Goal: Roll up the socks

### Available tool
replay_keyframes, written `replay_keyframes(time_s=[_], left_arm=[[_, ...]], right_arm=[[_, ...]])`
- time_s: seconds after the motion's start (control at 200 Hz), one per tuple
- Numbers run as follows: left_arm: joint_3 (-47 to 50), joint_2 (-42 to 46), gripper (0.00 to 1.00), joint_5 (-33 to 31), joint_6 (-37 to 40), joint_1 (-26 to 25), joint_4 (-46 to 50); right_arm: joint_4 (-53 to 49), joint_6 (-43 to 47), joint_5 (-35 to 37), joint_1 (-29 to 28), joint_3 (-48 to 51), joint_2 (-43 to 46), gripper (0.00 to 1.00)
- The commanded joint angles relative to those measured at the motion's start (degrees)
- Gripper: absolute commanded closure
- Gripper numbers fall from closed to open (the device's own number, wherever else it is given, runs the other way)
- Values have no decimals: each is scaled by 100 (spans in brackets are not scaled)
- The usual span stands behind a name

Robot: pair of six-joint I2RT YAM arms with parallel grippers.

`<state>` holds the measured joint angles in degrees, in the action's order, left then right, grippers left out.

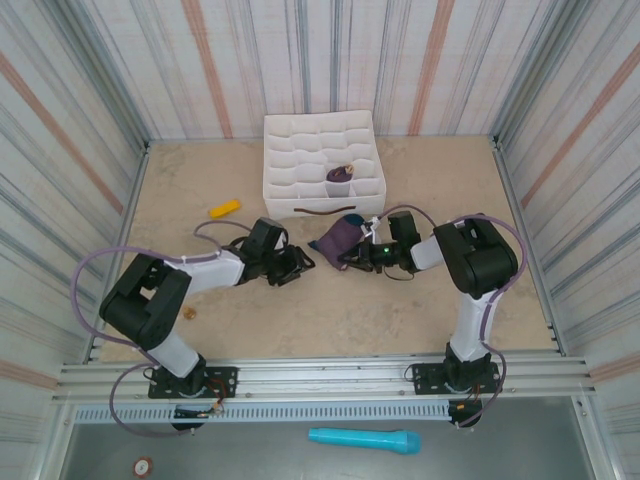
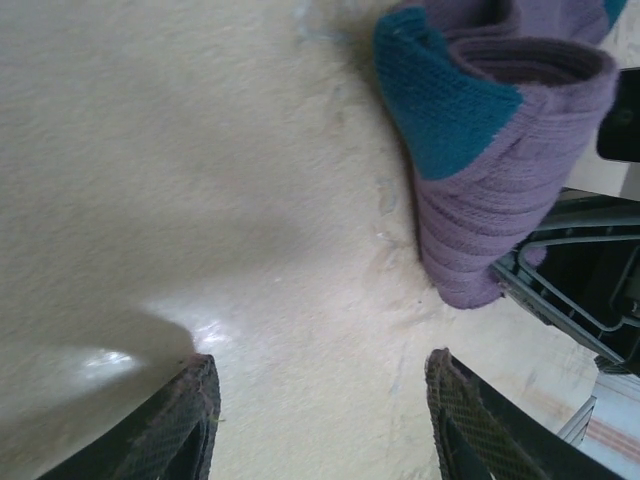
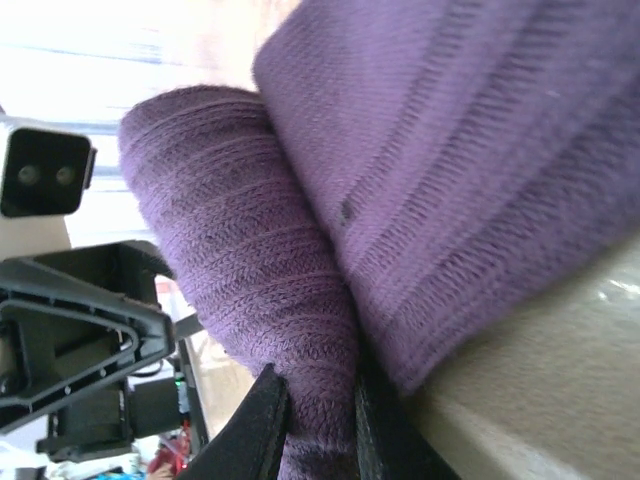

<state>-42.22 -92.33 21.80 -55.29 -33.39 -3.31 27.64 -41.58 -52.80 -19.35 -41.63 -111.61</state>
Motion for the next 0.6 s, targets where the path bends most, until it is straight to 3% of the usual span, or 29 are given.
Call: replay_keyframes(time_s=[0.0,0.346,0.596], left_arm=[[-204,-79,42,-232,184,-70,-65],[-528,-296,39,-366,393,-96,-342],[-757,-631,37,-702,347,-303,-714]], right_arm=[[-1940,-317,937,51,179,-202,100],[-3779,811,2105,-394,-769,347,100],[-3994,885,2420,-678,-1079,305,100]])
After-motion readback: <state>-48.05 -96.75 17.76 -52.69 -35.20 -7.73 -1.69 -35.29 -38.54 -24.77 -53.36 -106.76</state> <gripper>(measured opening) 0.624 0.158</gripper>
